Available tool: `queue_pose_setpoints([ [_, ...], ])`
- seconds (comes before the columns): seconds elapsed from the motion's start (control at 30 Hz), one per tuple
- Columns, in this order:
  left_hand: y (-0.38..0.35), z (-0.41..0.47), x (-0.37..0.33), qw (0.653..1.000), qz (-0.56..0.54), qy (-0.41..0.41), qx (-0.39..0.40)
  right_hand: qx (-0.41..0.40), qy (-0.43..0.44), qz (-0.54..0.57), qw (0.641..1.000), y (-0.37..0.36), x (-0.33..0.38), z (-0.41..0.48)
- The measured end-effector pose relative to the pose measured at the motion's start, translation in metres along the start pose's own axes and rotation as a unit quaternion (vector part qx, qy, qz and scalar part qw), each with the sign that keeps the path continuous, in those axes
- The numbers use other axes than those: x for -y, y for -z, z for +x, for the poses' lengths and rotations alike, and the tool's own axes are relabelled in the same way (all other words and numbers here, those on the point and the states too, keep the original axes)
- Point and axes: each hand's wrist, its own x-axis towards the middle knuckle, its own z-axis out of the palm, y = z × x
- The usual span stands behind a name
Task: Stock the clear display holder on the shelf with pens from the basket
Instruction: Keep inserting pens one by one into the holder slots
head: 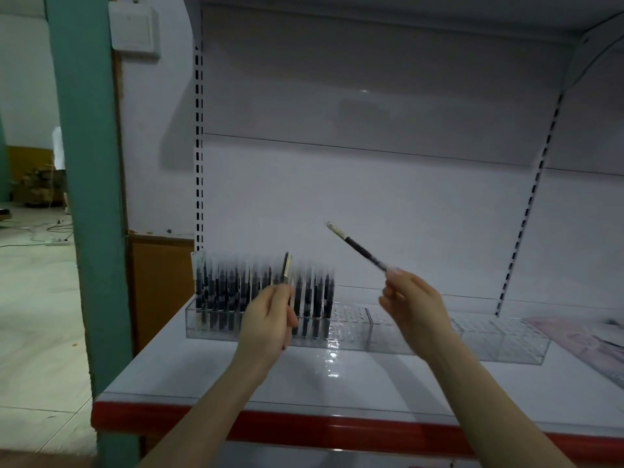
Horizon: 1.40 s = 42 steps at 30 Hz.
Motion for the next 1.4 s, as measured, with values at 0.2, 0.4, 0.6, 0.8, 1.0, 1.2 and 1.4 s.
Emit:
queue_pose_setpoints([
  [0.2, -0.006, -0.017, 0.038, 0.995, 0.093, 0.020, 0.020, -0.052, 0.033, 0.049, 0.997, 0.004, 0.016, 0.023],
  [0.4, -0.005, -0.018, 0.047, 0.992, 0.125, -0.003, 0.020, -0.109, 0.185, -0.168, 0.962, -0.010, 0.015, 0.037],
  [0.6, -0.001, -0.017, 0.049, 0.992, 0.123, 0.005, 0.012, -0.049, 0.192, -0.301, 0.933, -0.028, 0.000, 0.054],
  [0.8, -0.001, -0.017, 0.049, 0.993, 0.119, 0.010, 0.018, 0.003, 0.200, -0.371, 0.907, -0.041, -0.011, 0.068],
  [1.0, 0.000, -0.018, 0.049, 0.993, 0.112, 0.015, 0.025, 0.043, 0.148, -0.448, 0.881, -0.041, -0.023, 0.078],
  [1.2, 0.000, -0.017, 0.049, 0.993, 0.117, 0.008, 0.030, 0.062, 0.098, -0.452, 0.885, -0.035, -0.032, 0.080],
  [1.4, 0.001, -0.019, 0.042, 0.994, 0.103, 0.004, 0.033, 0.032, 0.133, -0.485, 0.864, -0.031, -0.025, 0.068],
])
